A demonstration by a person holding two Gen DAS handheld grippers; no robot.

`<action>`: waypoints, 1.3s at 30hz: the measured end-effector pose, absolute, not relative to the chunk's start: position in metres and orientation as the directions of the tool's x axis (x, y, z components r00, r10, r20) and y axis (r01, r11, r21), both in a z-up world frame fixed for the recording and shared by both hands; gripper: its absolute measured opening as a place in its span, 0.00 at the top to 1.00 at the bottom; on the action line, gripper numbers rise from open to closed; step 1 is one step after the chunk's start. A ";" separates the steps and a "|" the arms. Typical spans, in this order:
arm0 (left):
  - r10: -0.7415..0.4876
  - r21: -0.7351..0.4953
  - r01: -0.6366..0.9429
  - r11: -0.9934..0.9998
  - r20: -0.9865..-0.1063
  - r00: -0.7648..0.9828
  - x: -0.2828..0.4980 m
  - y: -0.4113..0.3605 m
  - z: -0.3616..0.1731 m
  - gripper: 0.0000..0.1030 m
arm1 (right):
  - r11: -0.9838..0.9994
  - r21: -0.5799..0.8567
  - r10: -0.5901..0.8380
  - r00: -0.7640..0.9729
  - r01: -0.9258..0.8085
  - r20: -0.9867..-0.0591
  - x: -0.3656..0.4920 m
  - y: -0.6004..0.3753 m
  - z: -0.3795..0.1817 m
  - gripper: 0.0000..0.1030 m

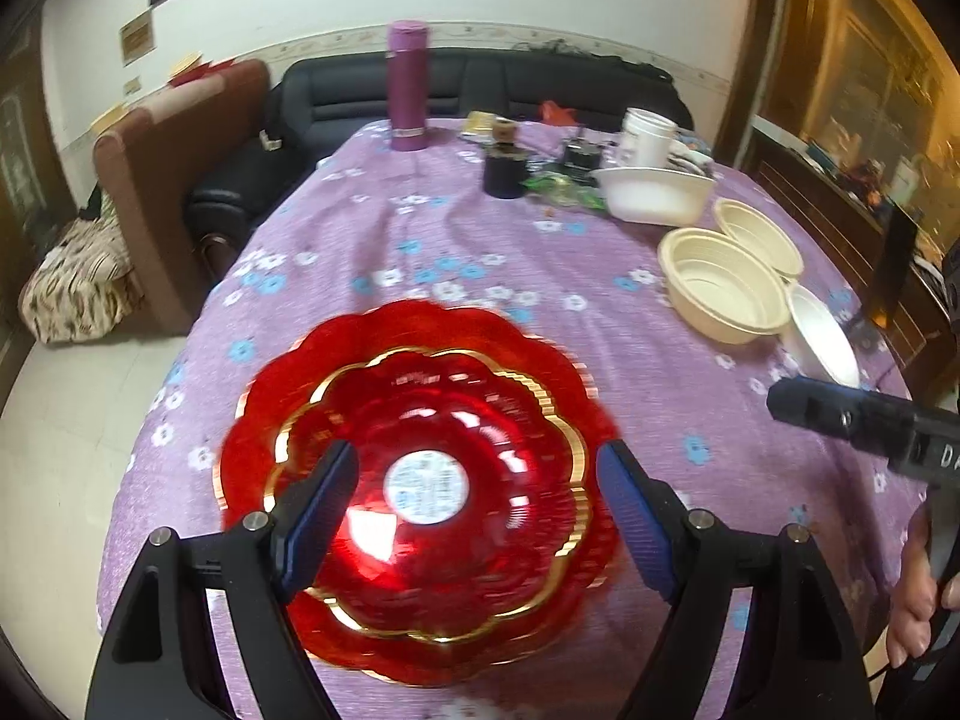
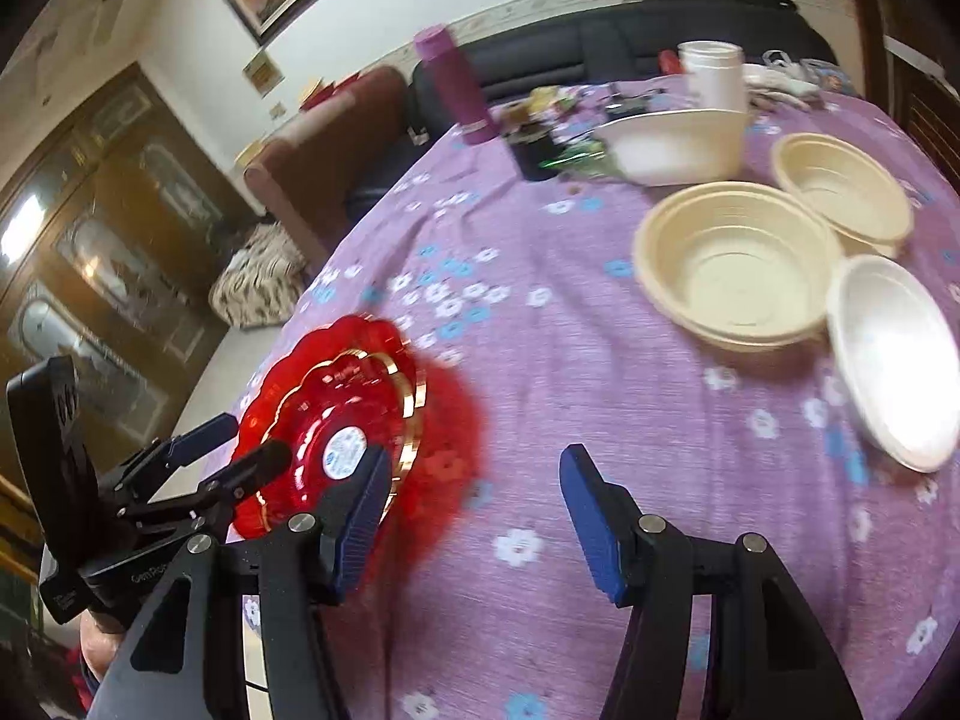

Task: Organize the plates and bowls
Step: 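Open the grippers and withdraw from the stacked red plates, then move both grippers toward the cream and white bowls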

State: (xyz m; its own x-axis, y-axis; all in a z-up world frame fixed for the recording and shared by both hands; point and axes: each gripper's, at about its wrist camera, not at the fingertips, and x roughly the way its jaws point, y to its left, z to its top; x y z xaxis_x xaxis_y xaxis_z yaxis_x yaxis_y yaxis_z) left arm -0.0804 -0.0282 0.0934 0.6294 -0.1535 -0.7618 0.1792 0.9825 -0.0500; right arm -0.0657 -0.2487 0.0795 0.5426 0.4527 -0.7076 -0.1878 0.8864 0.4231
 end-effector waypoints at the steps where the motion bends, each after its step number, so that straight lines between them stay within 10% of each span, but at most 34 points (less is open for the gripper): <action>1: -0.159 -0.046 0.192 0.980 -0.761 0.629 -0.081 -0.034 0.095 0.21 | 0.884 0.433 0.452 0.550 -0.174 -0.702 -0.067 -0.258 0.080 0.39; 33: -0.356 -0.032 0.537 0.843 -0.783 0.511 -0.026 -0.269 0.110 0.22 | 0.832 0.492 0.174 0.723 0.254 -0.668 -0.119 -0.469 0.060 0.39; 39: -0.330 -0.049 0.519 0.853 -0.821 0.466 0.027 -0.295 0.095 0.56 | 0.830 0.478 0.150 0.710 0.288 -0.688 -0.115 -0.474 0.054 0.39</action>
